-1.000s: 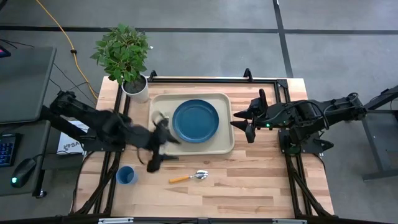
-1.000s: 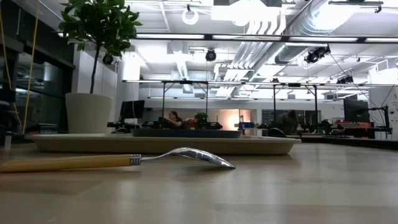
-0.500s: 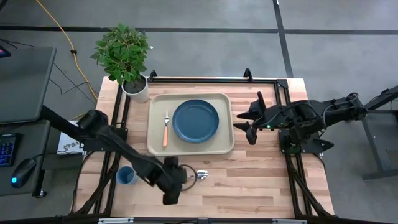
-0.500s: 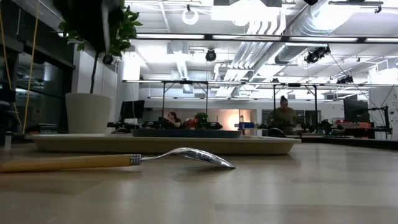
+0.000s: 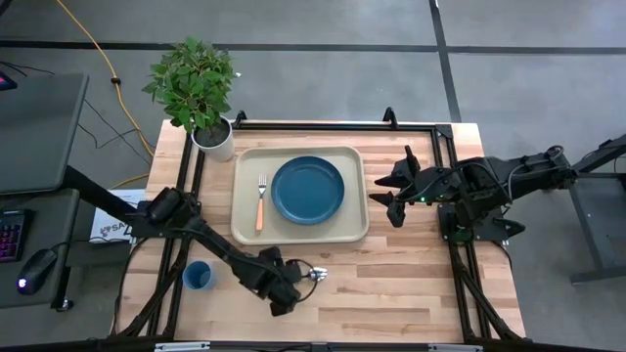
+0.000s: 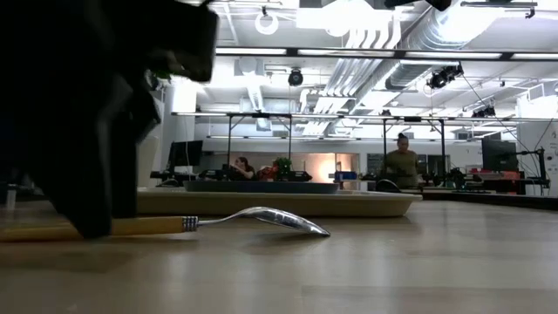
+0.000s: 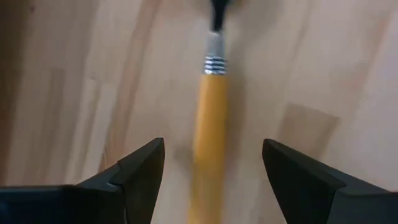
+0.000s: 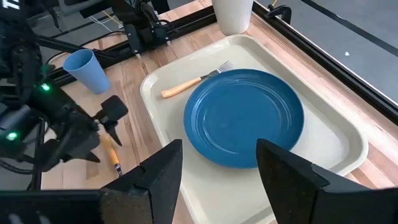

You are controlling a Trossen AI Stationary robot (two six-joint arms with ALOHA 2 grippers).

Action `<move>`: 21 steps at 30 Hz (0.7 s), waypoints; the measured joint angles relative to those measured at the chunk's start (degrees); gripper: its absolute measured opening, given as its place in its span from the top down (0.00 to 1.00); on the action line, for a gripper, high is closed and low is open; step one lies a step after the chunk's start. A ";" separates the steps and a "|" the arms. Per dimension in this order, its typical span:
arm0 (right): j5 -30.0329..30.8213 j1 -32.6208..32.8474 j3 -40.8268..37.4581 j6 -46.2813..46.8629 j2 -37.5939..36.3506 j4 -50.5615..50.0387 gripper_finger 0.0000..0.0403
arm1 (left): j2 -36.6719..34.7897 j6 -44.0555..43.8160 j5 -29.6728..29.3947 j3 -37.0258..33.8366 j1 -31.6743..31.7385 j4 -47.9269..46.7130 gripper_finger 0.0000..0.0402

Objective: Pick and place plate/cup/fork/spoon on tray
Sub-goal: Put the spoon on the left side of the fork on the serving tray

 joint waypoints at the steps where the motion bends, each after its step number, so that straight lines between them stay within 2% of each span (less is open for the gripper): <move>1: 0.07 0.06 0.00 0.00 0.01 0.02 0.51 | 0.00 0.05 0.43 0.00 0.46 -0.05 0.38; 5: 0.19 0.06 0.00 0.00 0.02 0.07 0.51 | 0.00 1.31 1.33 0.00 1.98 -0.47 0.49; 13: 0.29 0.06 0.00 0.00 0.02 0.09 0.51 | 1.41 4.42 2.05 0.22 2.15 -0.64 0.94; 17: 0.36 0.06 0.00 0.00 0.02 0.07 0.51 | 1.72 5.09 1.94 0.33 1.85 -1.64 0.96; 21: 0.37 0.06 0.00 0.00 0.02 0.06 0.51 | -0.90 7.25 1.85 -0.33 1.96 -4.06 0.98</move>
